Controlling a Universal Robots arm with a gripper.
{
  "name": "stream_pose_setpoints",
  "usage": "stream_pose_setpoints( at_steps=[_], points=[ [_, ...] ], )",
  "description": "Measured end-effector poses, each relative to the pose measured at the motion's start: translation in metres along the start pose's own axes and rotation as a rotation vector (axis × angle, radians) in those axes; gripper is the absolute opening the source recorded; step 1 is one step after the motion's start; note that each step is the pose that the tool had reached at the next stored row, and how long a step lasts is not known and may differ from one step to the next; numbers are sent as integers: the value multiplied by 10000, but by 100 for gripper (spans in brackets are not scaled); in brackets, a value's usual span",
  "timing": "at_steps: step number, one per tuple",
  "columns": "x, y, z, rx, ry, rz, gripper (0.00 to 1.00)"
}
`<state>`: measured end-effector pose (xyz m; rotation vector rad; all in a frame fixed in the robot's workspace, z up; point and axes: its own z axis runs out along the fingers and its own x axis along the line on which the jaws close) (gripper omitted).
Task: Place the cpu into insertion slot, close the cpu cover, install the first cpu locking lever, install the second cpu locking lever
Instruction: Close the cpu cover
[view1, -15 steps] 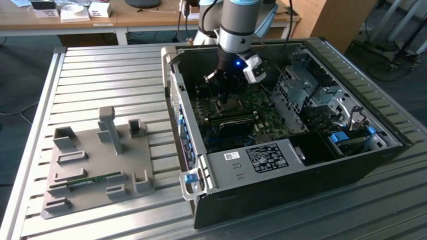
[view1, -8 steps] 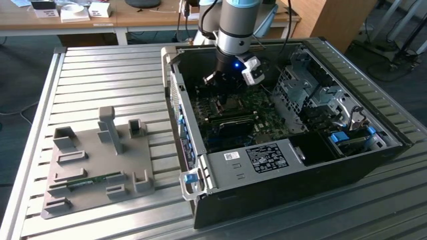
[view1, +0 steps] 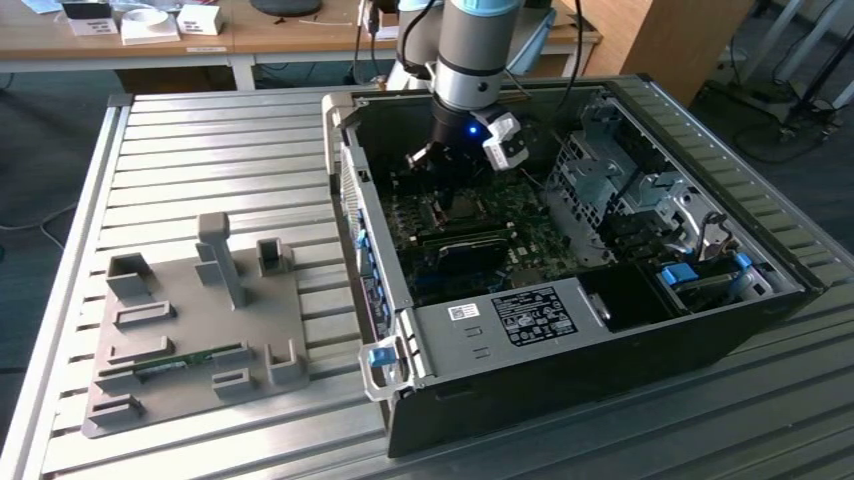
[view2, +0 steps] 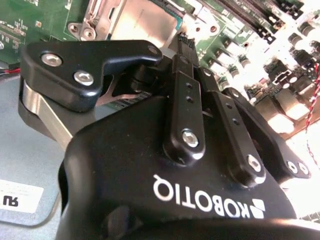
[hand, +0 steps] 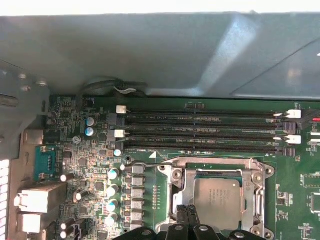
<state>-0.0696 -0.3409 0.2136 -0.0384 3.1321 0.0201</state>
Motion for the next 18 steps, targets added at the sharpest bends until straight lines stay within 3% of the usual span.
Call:
stream_pose_setpoints(
  at_steps=[18],
  points=[
    [10, 15, 35, -49, -1, -1, 11]
  ],
)
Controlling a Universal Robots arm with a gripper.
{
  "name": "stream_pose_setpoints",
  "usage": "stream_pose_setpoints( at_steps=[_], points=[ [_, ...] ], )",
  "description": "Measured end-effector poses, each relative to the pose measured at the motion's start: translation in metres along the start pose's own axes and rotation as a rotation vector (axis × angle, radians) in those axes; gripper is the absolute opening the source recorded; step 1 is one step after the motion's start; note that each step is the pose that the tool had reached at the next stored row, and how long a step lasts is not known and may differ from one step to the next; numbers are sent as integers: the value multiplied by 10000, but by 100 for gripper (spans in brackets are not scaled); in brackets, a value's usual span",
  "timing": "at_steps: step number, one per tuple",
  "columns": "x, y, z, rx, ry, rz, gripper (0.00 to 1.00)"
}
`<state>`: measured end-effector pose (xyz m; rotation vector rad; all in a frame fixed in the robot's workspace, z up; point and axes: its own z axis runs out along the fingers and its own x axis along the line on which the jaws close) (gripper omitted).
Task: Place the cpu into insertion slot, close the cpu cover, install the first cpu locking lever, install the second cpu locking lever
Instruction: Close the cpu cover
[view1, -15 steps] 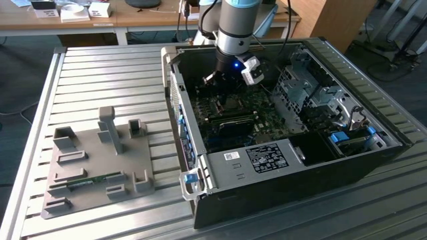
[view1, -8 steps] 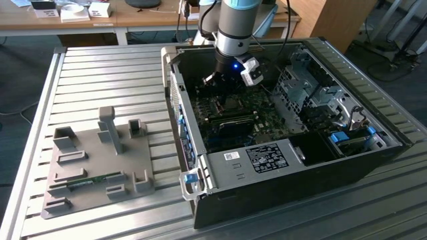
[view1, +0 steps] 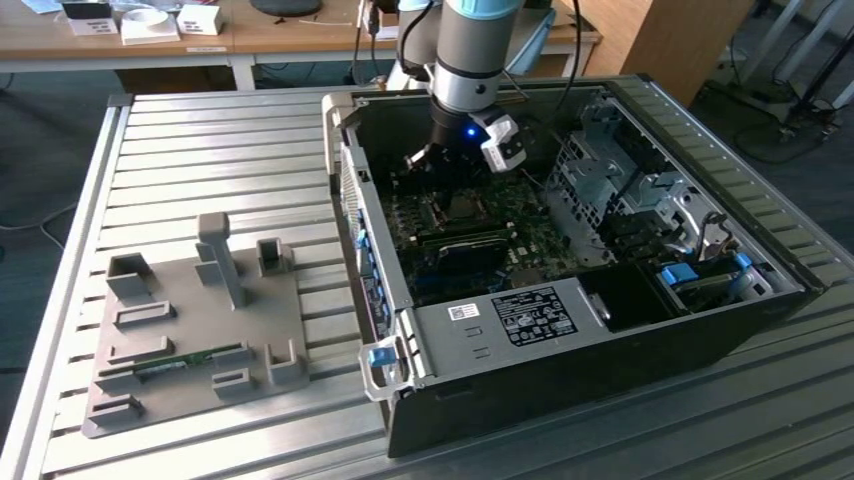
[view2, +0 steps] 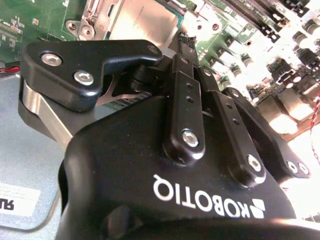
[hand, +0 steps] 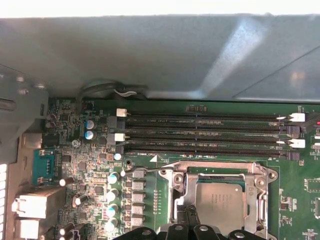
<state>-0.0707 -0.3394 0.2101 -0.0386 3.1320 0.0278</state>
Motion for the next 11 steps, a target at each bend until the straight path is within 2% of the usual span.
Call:
stream_pose_setpoints(
  at_steps=[11],
  points=[
    [1, 4, 34, -19, 1, 1, 11]
  ],
)
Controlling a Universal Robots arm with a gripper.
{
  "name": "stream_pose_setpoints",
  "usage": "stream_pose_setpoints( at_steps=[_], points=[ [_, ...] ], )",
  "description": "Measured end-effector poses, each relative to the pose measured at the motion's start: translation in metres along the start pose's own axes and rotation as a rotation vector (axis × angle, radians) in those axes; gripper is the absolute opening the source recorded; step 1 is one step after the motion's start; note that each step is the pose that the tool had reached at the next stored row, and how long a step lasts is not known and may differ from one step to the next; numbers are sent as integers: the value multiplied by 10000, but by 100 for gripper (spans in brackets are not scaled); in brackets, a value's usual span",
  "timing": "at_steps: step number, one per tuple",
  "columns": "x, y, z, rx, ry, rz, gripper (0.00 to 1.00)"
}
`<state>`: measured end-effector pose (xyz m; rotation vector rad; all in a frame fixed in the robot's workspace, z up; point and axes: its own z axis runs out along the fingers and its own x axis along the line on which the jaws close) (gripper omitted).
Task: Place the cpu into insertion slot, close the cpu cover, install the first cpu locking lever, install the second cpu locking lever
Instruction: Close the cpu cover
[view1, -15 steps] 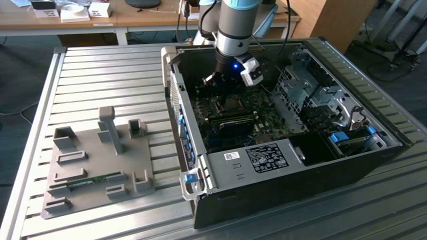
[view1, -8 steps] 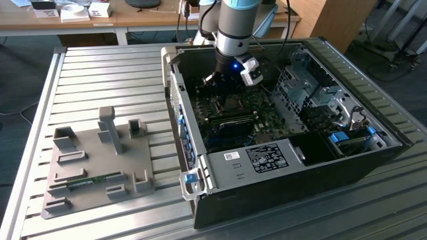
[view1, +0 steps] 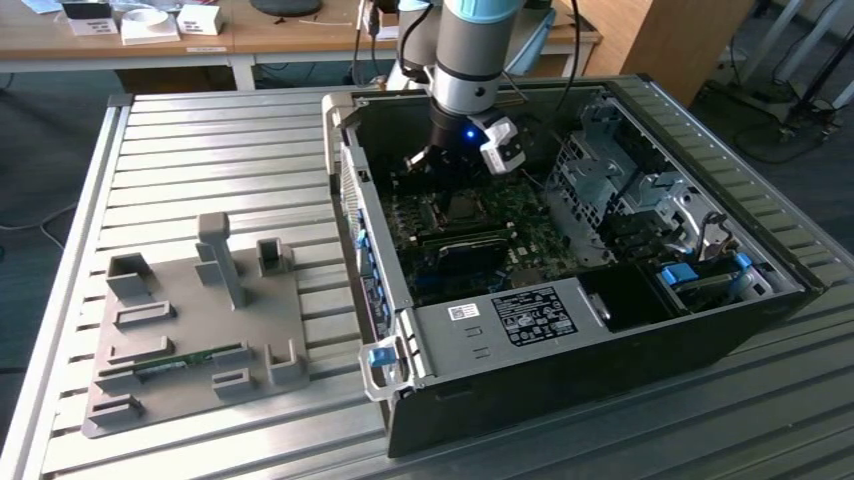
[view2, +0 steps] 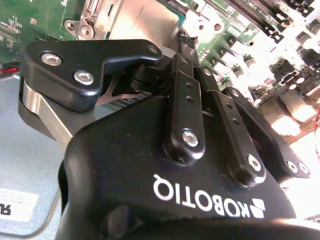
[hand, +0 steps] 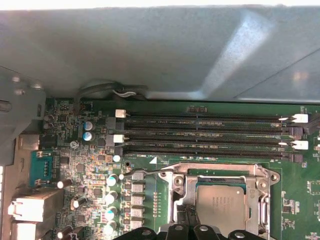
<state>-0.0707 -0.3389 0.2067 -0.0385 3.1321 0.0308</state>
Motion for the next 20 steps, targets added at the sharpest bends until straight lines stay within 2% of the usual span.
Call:
stream_pose_setpoints(
  at_steps=[20],
  points=[
    [0, -1, 41, -2, -1, 0, 11]
  ],
)
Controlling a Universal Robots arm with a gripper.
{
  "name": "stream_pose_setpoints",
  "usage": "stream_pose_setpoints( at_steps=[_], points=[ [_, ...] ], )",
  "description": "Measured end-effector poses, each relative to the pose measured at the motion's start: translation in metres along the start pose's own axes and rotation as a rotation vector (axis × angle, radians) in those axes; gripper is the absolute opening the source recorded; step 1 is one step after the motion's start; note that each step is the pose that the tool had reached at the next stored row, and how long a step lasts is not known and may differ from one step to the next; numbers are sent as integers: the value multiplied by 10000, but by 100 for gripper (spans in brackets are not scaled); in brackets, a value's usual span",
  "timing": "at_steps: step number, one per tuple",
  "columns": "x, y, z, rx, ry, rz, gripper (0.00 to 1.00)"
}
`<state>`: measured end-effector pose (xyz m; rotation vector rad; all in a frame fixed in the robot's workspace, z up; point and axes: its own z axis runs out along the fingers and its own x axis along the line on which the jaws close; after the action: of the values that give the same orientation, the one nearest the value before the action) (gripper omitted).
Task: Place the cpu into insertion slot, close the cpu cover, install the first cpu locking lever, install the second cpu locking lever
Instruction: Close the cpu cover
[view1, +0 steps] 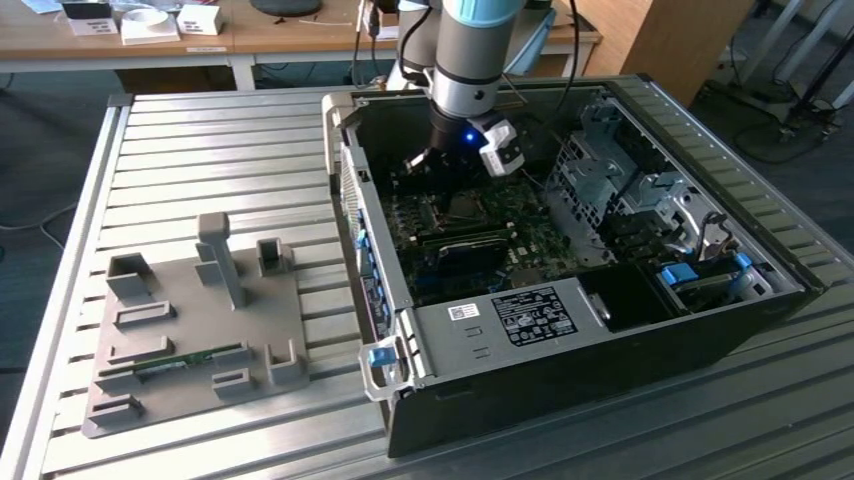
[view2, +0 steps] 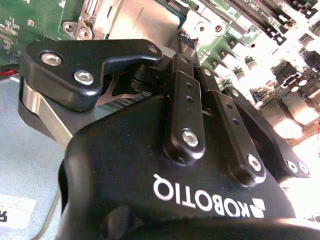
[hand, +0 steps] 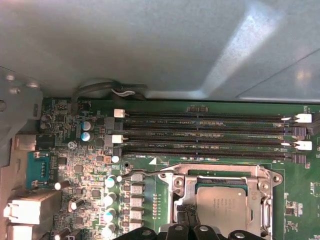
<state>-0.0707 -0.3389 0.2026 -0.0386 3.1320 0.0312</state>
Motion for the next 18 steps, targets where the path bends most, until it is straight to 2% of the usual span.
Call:
stream_pose_setpoints(
  at_steps=[18],
  points=[
    [1, -2, 39, -7, 5, 1, 11]
  ],
)
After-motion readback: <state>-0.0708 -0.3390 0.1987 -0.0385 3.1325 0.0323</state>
